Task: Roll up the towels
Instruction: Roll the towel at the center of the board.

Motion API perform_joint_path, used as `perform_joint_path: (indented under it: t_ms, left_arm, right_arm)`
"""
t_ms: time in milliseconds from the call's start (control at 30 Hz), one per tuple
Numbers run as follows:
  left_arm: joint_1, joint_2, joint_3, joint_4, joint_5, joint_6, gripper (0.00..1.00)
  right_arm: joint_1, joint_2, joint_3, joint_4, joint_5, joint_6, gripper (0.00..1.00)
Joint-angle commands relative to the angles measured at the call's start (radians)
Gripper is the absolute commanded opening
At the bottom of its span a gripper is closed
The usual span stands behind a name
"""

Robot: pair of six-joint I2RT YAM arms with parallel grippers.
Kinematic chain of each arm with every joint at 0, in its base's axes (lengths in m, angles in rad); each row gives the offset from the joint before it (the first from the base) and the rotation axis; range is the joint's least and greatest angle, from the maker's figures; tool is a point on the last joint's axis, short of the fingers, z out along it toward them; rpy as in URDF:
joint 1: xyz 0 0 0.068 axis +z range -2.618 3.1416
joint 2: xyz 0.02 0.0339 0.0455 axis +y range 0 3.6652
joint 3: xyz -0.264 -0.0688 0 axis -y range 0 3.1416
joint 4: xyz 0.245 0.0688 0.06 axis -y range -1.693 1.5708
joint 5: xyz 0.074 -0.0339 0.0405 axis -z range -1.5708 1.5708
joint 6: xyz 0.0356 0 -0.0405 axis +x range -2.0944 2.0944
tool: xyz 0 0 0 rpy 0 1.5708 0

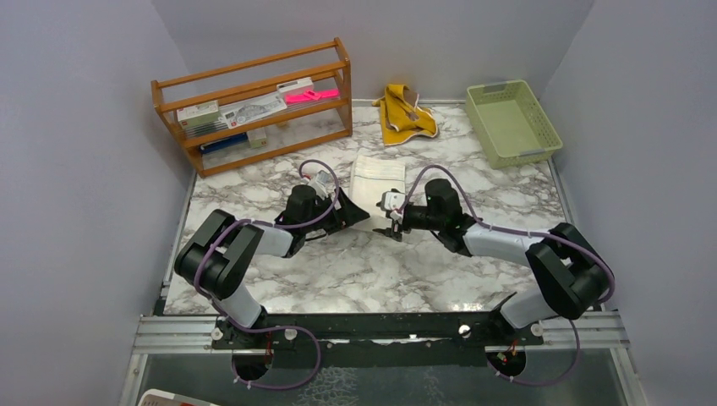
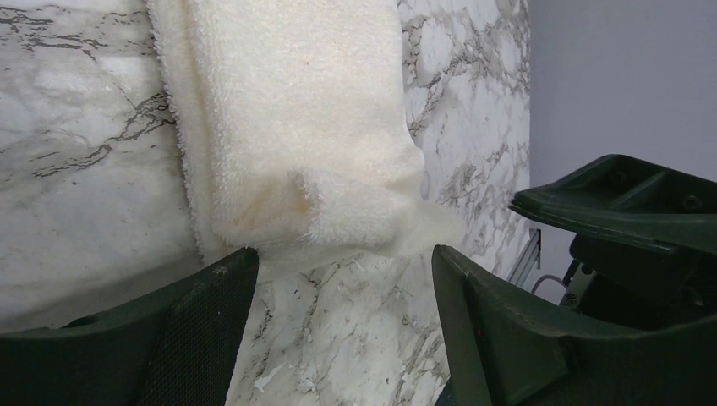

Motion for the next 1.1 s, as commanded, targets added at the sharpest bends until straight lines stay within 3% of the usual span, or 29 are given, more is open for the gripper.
perform_joint_path:
  t_ms: [0,200,700,867,1000,1067]
  left_arm:
    - [0.009,-0.034,0.024,-0.021,0.02,0.018,0.77]
    - [0.013,-0.036,0.022,-0.028,0.023,0.022,0.77]
    - [0.021,-0.052,0.011,-0.035,0.024,0.023,0.77]
    - [0.027,-0.061,0.011,-0.042,0.027,0.025,0.77]
    - [0.049,-0.091,0.015,-0.059,0.049,0.022,0.77]
    - [0.069,-0.13,0.017,-0.074,0.062,0.02,0.77]
  right_arm:
    - [0.024,0.047,0.067,-0.227,0.083,-0.096,0.64]
    - [0.066,0.083,0.14,-0.355,0.178,-0.127,0.63]
    - [0.076,0.143,0.163,-0.346,0.296,-0.142,0.59]
    - [0.077,0.154,0.186,-0.382,0.278,-0.144,0.47]
    - [0.077,0.151,0.208,-0.418,0.262,-0.136,0.3]
    - [0.077,0.145,0.22,-0.442,0.24,-0.13,0.14]
